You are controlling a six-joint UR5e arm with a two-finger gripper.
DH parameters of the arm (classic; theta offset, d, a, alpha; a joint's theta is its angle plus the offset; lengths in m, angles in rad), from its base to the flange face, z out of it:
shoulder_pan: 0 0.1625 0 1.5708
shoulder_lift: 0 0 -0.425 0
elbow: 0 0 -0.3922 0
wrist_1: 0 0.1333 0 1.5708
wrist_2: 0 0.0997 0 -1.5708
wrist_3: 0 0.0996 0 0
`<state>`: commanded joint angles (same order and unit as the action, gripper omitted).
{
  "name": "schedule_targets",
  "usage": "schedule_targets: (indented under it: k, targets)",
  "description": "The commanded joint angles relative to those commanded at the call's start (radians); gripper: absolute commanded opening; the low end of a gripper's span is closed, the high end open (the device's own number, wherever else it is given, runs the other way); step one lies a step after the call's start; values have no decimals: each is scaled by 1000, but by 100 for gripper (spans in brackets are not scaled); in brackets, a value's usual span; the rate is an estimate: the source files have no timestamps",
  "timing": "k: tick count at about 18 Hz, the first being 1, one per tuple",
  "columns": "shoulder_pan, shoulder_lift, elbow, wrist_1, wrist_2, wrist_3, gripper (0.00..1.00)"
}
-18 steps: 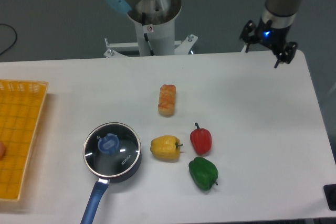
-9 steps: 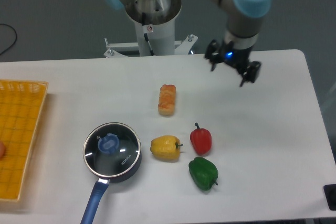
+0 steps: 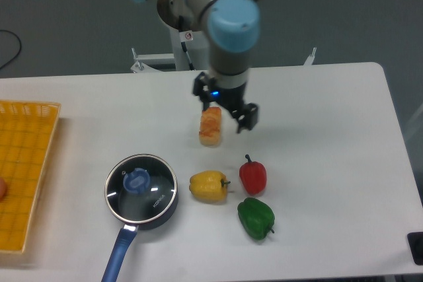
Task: Open the lid
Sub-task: 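Move the gripper over to the blue knob of the glass lid, then lower the gripper onto the blue knob and close on it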
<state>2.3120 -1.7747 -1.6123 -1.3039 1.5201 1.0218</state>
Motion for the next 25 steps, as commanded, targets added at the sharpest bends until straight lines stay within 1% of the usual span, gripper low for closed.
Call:
schedule_targets:
  k: [4, 7, 9, 13, 15, 17, 19, 21, 25]
  targets:
    - [-94, -38, 32, 0, 17, -43, 100]
    - [-167, -101, 80, -2, 89, -86, 100]
    - [-194, -130, 104, 0, 100, -107, 100]
    - [-217, -163, 146, 2, 97, -120, 100]
    - [-226, -172, 149, 8, 97, -121, 100]
    - [-229, -186, 149, 31, 100, -121, 100]
    - [-229, -196, 149, 32, 101, -120, 100]
    - [-229, -210, 149, 47, 103, -120, 100]
    - [-229, -218, 149, 60, 103, -121, 100]
